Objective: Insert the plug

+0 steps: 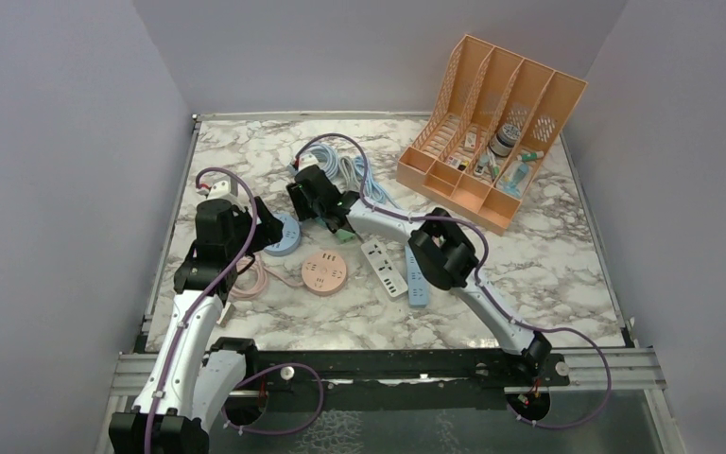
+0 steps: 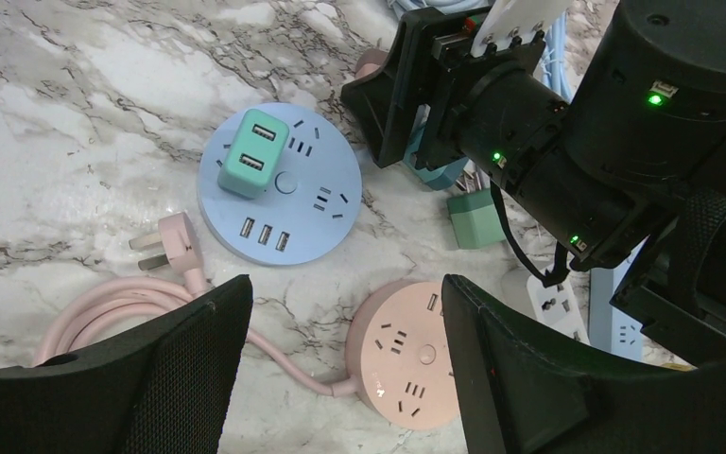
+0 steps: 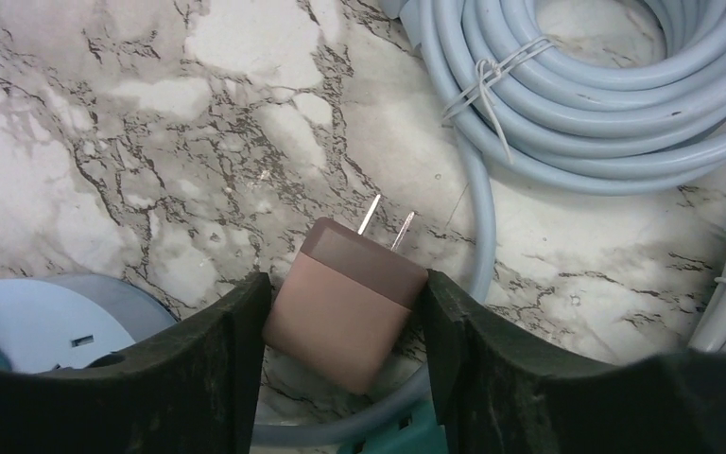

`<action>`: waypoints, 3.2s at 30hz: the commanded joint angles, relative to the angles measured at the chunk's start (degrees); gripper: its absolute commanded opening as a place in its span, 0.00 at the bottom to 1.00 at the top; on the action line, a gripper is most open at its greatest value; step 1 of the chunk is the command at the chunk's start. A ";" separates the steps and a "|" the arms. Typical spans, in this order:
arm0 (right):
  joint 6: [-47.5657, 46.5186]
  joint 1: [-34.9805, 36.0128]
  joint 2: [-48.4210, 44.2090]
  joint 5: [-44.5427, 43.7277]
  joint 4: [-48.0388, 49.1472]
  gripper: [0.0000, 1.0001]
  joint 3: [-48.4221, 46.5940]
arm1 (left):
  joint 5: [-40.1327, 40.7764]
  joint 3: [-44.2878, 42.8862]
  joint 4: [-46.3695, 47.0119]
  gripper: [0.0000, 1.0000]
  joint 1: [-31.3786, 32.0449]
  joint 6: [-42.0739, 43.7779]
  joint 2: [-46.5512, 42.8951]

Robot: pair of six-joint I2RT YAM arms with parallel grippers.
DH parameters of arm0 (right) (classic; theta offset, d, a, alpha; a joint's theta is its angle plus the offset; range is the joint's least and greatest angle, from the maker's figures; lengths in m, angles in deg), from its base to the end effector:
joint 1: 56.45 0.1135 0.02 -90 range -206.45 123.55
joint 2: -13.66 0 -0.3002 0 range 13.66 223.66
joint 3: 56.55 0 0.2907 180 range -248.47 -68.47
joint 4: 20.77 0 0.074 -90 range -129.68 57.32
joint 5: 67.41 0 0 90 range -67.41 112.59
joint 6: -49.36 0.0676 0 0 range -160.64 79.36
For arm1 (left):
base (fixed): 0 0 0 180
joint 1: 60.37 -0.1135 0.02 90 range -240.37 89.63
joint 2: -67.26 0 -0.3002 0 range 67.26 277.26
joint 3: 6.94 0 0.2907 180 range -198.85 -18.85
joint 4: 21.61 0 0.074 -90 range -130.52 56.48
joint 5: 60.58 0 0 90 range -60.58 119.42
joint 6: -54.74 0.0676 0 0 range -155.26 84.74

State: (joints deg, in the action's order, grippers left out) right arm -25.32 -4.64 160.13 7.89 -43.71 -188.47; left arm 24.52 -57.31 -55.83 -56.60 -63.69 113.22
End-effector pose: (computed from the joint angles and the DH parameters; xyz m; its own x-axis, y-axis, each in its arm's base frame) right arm 0.4229 0.5099 0.1215 -0.5309 -0.2615 -0.8061 -0.5137 0.8558 0.0607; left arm 0.2229 -0.0205 0.2814 -0.5026 -0.4423 -0.7428 -0.1135 0.8856 -0.4504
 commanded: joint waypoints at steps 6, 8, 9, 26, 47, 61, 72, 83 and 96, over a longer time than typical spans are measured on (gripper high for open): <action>5.45 0.31 -2.94 -2.72 0.01 0.45 1.58 | 1.32 -0.35 0.59 0.75 -0.03 -0.40 -1.85; 7.39 0.31 -5.07 -1.85 0.77 0.44 2.08 | 1.10 -0.38 0.62 0.75 -0.12 -0.49 -1.98; 8.43 0.31 -6.11 -1.50 1.13 0.44 2.48 | 0.94 -0.31 0.64 0.75 -0.08 -0.49 -1.93; 37.08 0.22 -39.73 4.32 13.03 0.43 43.01 | -11.21 2.85 7.74 0.76 -0.01 -5.79 -1.98; 77.74 -0.04 -57.46 4.60 20.09 0.43 71.74 | -5.85 13.69 27.94 0.74 21.00 -12.15 2.56; 90.34 -0.04 -53.97 6.07 18.75 0.42 69.40 | -1.04 16.00 40.68 0.76 27.10 -14.82 2.49; 92.78 -0.04 -53.85 7.70 20.09 0.42 69.96 | 5.45 15.05 40.87 0.70 32.75 -15.17 7.03; 89.72 -0.13 -53.76 9.08 19.22 0.42 67.97 | 9.84 13.03 41.54 0.72 34.63 -16.28 12.45; 88.09 -0.12 -52.90 11.27 19.10 0.42 67.36 | 13.23 10.15 43.64 0.50 35.25 -18.55 16.41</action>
State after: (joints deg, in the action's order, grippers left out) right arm 64.09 -5.21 106.36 16.22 -25.07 -119.78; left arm 34.31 -45.46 -15.85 -21.60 -80.76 128.71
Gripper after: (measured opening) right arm 0.486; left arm 0.563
